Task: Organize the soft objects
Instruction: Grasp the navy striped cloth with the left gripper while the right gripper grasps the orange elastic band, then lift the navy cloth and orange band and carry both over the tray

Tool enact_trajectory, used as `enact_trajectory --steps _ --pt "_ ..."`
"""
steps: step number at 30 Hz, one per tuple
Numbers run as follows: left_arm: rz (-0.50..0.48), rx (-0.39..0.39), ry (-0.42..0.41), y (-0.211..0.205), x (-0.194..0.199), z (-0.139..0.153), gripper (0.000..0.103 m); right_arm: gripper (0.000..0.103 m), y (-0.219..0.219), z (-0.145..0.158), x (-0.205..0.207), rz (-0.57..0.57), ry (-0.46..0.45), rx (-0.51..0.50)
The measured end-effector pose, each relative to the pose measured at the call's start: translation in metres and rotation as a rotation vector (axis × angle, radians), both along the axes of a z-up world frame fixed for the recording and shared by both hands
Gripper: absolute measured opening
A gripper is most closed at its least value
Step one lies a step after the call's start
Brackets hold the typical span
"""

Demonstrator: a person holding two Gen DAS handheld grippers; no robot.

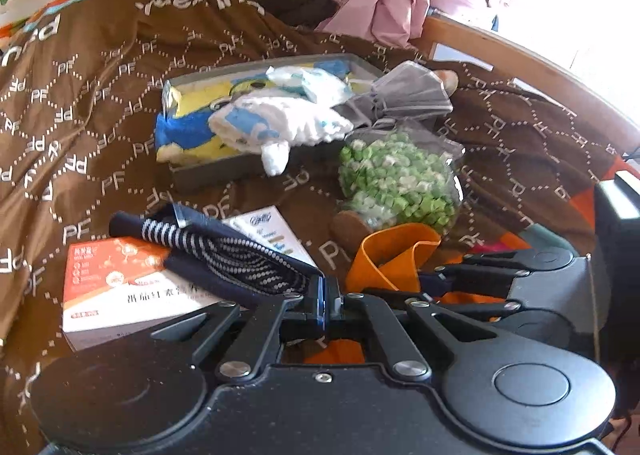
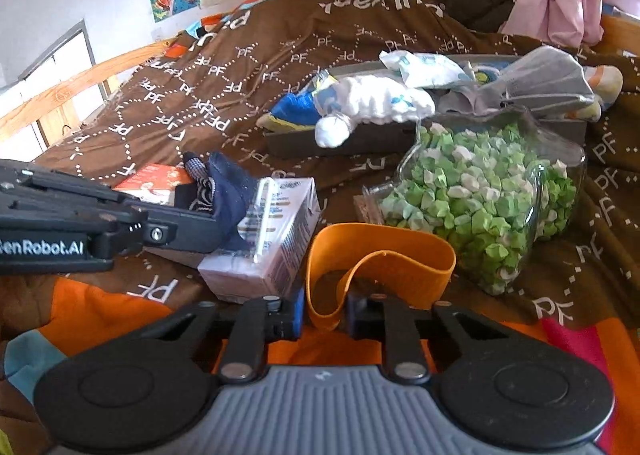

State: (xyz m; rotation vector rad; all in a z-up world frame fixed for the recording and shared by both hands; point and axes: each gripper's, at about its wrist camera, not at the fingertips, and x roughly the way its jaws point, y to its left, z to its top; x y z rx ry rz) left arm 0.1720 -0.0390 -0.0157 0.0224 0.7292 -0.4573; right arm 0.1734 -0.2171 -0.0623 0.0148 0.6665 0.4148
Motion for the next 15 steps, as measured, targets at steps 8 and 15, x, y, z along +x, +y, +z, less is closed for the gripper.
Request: enact_trajectory --steps 8,15 --pt "0.012 0.028 -0.08 -0.005 -0.015 0.032 0.0 0.019 -0.003 0.023 -0.016 0.015 -0.115 0.009" --pt "0.004 0.048 -0.138 -0.015 -0.028 0.058 0.0 0.019 -0.008 0.041 -0.03 0.013 -0.198 0.035"
